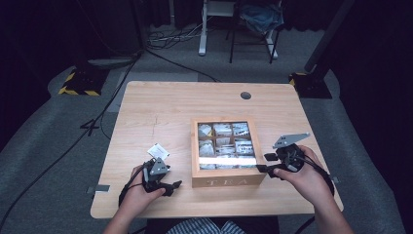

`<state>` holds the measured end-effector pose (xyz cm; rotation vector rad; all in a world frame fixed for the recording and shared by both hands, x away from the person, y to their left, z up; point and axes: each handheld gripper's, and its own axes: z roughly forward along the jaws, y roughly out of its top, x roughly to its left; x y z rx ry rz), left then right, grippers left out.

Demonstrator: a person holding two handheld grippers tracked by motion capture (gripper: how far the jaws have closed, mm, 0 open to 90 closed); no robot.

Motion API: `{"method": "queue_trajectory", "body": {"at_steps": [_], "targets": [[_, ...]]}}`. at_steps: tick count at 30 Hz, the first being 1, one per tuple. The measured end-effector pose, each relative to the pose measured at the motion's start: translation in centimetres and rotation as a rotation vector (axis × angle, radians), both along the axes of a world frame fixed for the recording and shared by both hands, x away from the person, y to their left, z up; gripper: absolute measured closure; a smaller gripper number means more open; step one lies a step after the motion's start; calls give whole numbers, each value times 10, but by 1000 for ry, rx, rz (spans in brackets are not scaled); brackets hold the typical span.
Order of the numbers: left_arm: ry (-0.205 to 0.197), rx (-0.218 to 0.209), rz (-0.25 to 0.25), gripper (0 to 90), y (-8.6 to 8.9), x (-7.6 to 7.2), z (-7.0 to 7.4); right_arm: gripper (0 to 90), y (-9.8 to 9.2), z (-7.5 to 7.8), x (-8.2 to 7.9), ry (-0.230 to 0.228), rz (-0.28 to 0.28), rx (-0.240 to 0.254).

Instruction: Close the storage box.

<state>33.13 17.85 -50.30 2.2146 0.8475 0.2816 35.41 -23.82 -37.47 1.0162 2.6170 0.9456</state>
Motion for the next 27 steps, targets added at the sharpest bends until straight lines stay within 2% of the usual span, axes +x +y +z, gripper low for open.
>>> {"method": "queue_trajectory", "body": {"at_steps": [2,11,19,21,24,27], "targets": [[-2,3,5,260,3,-1,0,455,-3,3,2,-33,-10,20],[2,-5,15,260,6,-1,0,455,-17,6,9,-85,-63,65],[-8,11,24,261,8,0,0,448,-33,6,16,-130,-103,75],[-14,23,23,260,9,0,0,440,-40,4,19,-164,-122,79],[-14,23,28,260,10,0,0,435,-47,1,23,-186,-134,75],[-13,23,31,260,10,0,0,435,-50,-1,25,-188,-142,79]]}}
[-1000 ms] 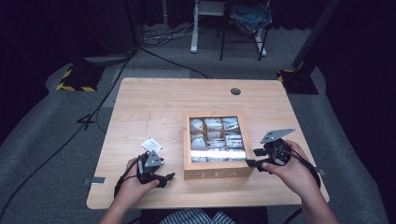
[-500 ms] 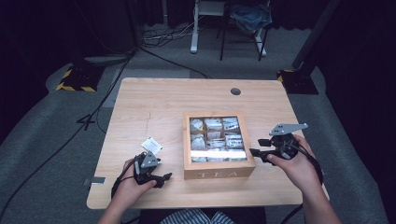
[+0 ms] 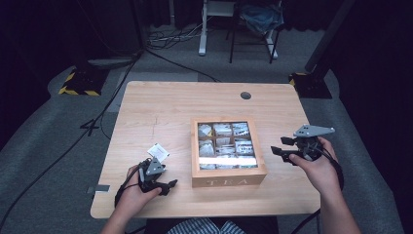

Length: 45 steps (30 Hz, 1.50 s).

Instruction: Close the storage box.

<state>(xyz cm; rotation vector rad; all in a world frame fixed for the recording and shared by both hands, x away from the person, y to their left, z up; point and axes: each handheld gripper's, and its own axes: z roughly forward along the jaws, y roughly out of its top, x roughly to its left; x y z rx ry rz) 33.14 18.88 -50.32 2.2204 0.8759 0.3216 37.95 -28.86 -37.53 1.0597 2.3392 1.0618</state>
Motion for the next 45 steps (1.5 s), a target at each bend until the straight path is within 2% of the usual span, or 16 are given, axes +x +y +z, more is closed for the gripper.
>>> {"method": "queue_trajectory", "body": {"at_steps": [6,21,25,38,41,45], "targets": [[-4,2,5,260,2,1,0,435,-11,-7,8,-35,-15,8],[-2,0,6,253,2,1,0,433,-36,-32,26,-71,-82,23],[-2,1,1,251,2,2,0,433,-40,-45,33,-61,-111,7],[-2,2,0,251,2,2,0,433,-47,-75,45,-58,-122,-10],[-2,1,1,251,2,2,0,433,-49,-84,48,-44,-123,-28],[-2,2,1,251,2,2,0,431,-49,-92,51,-9,-131,-23]]}}
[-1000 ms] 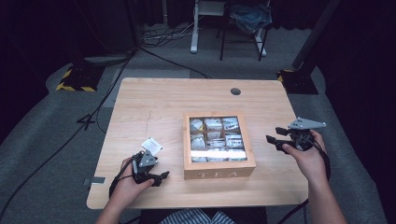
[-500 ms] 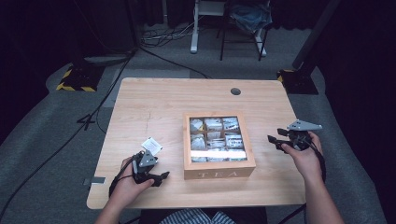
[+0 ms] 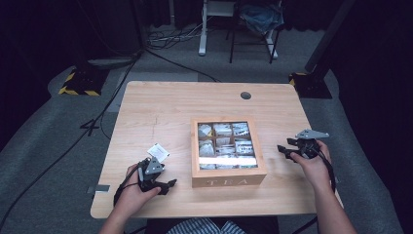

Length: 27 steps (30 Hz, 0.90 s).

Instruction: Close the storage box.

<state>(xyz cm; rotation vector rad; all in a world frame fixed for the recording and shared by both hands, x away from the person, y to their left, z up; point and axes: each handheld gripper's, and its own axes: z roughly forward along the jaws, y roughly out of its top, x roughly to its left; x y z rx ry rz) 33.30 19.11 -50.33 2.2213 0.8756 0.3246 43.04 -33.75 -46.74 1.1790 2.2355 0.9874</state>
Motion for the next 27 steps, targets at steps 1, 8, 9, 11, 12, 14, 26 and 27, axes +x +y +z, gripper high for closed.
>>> {"method": "queue_trajectory", "body": {"at_steps": [1,8,9,11,12,14,26,27], "targets": [[0,0,0,250,0,0,0,431,0,-2,0,3,-5,1],[1,1,-1,249,0,0,0,432,1,-14,3,21,4,0],[1,1,-1,248,0,0,0,432,2,-17,4,30,7,5],[1,1,-1,249,0,0,0,432,2,-21,5,34,5,-1],[0,1,-1,249,0,0,0,432,2,-23,5,33,7,-8],[1,1,-1,249,0,0,0,431,4,-27,6,26,20,-18],[1,1,-2,239,-1,1,0,257,8,-35,10,28,30,25],[1,1,-2,239,-1,1,0,212,10,-36,10,32,25,16]]}}
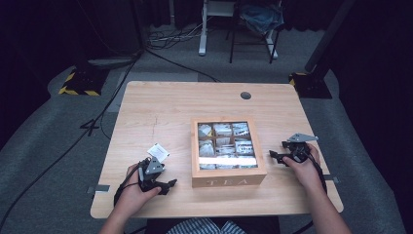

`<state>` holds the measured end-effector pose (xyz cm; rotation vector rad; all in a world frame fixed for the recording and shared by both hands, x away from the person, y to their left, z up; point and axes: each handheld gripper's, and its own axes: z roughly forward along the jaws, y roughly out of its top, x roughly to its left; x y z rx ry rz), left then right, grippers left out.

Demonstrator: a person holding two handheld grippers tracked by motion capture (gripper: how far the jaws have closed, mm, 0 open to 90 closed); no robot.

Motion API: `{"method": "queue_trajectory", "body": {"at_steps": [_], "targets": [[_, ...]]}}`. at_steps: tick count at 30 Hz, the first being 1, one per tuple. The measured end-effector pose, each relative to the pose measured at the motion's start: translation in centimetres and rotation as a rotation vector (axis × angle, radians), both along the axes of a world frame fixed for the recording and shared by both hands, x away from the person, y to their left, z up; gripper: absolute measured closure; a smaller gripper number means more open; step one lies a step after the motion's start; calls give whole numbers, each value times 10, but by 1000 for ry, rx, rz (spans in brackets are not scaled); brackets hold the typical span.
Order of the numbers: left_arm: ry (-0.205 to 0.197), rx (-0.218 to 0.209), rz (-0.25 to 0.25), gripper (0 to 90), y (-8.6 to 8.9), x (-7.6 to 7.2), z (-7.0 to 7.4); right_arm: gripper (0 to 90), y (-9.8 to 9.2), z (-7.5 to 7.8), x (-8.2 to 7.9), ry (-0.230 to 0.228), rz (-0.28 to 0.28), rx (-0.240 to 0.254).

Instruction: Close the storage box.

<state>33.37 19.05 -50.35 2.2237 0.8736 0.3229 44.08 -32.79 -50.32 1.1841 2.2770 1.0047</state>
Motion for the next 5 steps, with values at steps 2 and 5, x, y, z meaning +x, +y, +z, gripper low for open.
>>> {"method": "queue_trajectory", "body": {"at_steps": [2,5], "targets": [[0,0,0,239,0,0,0,178,1,0,0,7,-32,-2],[-2,6,1,231,0,0,0,145,1,0,0,14,-56,-8]]}}
